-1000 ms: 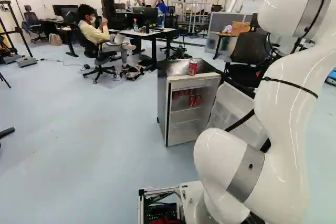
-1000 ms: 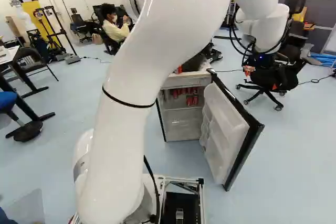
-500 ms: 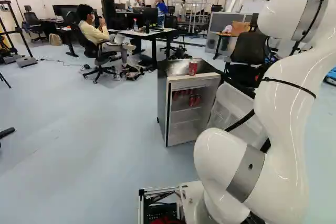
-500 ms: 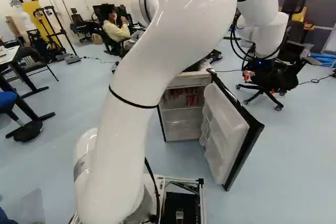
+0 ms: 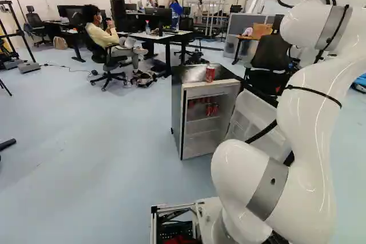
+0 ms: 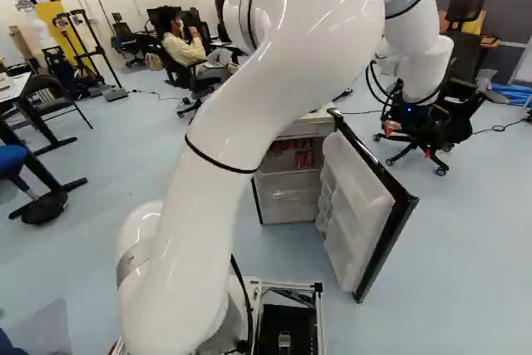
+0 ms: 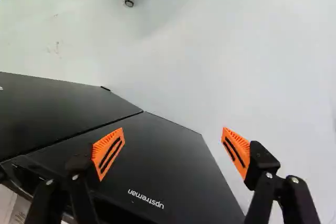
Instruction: Grab a drink from the fridge
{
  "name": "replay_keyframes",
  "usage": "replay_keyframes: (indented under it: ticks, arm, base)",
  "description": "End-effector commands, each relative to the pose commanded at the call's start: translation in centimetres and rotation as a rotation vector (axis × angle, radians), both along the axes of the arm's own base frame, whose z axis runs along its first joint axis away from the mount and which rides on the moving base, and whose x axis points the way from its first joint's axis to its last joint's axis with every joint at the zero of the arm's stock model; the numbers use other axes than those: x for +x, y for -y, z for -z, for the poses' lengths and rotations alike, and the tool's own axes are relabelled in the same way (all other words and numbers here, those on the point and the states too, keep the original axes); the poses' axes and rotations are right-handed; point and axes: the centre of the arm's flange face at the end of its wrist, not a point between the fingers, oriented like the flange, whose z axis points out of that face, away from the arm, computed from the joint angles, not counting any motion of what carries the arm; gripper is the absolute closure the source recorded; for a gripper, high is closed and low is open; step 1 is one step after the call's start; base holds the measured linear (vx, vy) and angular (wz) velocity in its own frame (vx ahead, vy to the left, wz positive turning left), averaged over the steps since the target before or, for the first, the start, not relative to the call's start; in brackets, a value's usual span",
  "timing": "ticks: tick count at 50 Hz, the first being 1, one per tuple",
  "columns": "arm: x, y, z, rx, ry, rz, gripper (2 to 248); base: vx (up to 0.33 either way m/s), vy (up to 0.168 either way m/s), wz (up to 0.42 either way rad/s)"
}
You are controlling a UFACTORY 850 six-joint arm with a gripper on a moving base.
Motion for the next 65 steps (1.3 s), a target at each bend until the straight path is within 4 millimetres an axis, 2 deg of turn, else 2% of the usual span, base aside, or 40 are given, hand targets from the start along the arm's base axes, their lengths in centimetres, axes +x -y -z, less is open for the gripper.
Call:
replay_keyframes:
  ticks: [18, 39, 65]
  arm:
    - [0.4, 0.5, 2.6, 0.024, -0.02, 0.0, 3]
    - [0.1, 0.5, 2.6, 0.026, -0.021, 0.004, 3]
    - [-1.9, -0.2, 2.5, 0.043, -0.035, 0.019, 3]
  base:
    - [0.0, 0.0, 0.0]
    - [0.0, 0.0, 0.0]
    - [0.0, 0.0, 0.0]
